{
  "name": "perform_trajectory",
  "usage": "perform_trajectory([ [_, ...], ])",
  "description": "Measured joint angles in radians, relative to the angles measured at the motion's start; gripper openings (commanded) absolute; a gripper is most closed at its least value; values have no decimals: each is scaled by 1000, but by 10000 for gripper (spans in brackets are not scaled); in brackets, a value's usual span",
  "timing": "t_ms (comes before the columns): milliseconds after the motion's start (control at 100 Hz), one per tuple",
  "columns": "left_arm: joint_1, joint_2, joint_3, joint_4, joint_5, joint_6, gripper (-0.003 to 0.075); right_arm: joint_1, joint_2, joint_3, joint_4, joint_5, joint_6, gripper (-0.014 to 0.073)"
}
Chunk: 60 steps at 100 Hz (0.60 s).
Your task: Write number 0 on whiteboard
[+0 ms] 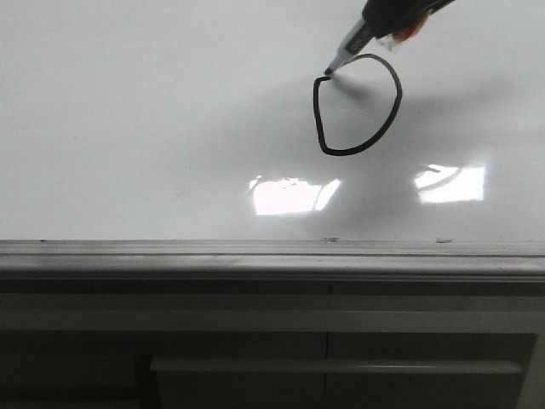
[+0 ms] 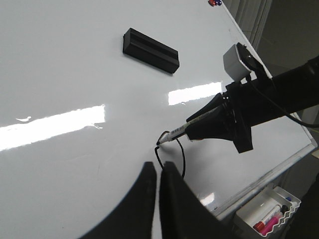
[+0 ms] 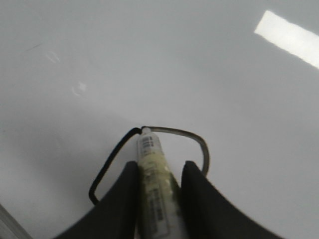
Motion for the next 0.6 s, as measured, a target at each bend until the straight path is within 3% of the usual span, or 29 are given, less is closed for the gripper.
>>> perform_trajectory([
  [370,0,0,0,-5,0,0,-20,36,11,-27,0,32,0,-47],
  [530,0,0,0,-15,0,0,-15,129,-44,-129,0,132,0,-47],
  [600,0,0,0,-21,0,0,24,189,-84,-193,-1,137,-2,-47],
])
